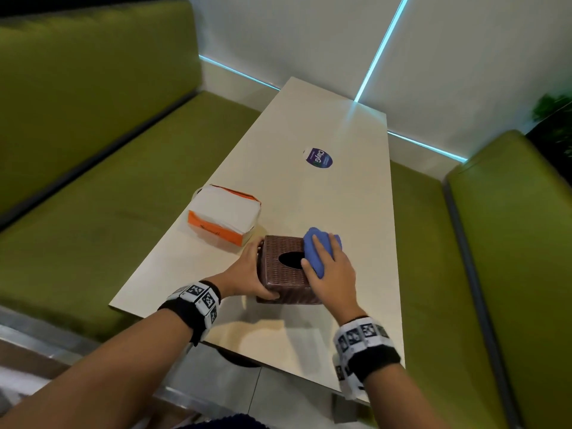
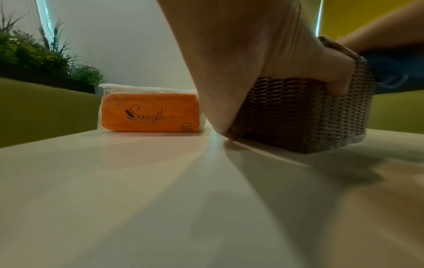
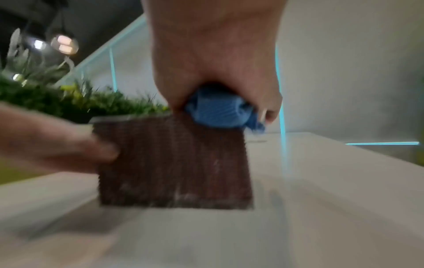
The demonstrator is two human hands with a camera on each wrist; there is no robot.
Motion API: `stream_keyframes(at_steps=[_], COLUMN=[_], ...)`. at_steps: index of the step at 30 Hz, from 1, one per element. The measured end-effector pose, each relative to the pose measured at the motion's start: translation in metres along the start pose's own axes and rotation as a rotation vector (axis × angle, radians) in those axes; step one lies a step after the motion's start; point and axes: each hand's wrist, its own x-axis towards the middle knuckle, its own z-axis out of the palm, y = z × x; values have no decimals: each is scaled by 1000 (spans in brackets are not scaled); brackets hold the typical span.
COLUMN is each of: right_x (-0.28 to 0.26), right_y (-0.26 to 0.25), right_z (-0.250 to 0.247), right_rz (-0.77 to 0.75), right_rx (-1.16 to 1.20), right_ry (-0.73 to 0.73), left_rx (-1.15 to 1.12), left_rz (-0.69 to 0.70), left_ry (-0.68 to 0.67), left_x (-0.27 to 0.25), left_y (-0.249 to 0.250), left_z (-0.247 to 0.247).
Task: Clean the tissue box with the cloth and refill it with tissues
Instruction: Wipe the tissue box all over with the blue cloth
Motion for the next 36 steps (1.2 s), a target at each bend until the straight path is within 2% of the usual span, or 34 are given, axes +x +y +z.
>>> stream_keyframes(at_steps=[2, 3, 6, 8, 9, 12, 14, 15, 17, 19, 21, 23, 25, 26, 29, 31, 33, 36], right_x=[-5, -8, -13, -7, -3, 2, -4, -10, -20, -24, -22, -22, -25, -28, -27, -6, 18, 38], right_y=[-17, -28, -47, -34, -21, 7, -4, -16, -33, -28, -5, 8, -9, -25, -59, -55, -37, -10], right_z=[10, 13, 15, 13, 12, 11, 18, 21, 23, 18, 12, 10, 17, 23, 35, 29, 19, 4], right_rz=[19, -13, -228, -294, -264, 27, 89, 40, -154, -262, -170, 38, 120, 70, -224, -270, -169, 127], right_rx=[74, 116, 136, 94, 95, 182, 142, 115, 103, 89, 126, 194, 148, 116, 89, 69, 73, 115], right_ry=[15, -22, -161, -151, -107, 15, 49, 41, -16, -57, -6, 86, 114, 96, 17, -47, -64, -9], left_rx=[-1, 9, 17, 27, 30, 19, 35, 38, 59, 57, 29, 25, 29, 40, 33, 42, 57, 28], left_rz=[8, 11, 38, 48, 45, 30, 23, 18, 8, 13, 3, -14, -18, -24, -32, -37, -52, -66], left_ry=[16, 22, 24, 20, 22, 31, 40, 46, 42, 20, 6, -2, 9, 15, 9, 0, -13, -29], left_x=[-1, -1, 0, 0, 0, -1, -1, -1, -1, 0, 1, 1, 2, 2, 2, 3, 4, 3], left_y=[-1, -1, -2, -1, -1, 0, 1, 1, 0, -1, -1, 1, 0, 1, 0, 1, 1, -1], left_z=[1, 1, -1, -3, -3, 0, 2, 2, 1, -1, -1, 0, 2, 3, 2, 1, 0, 1])
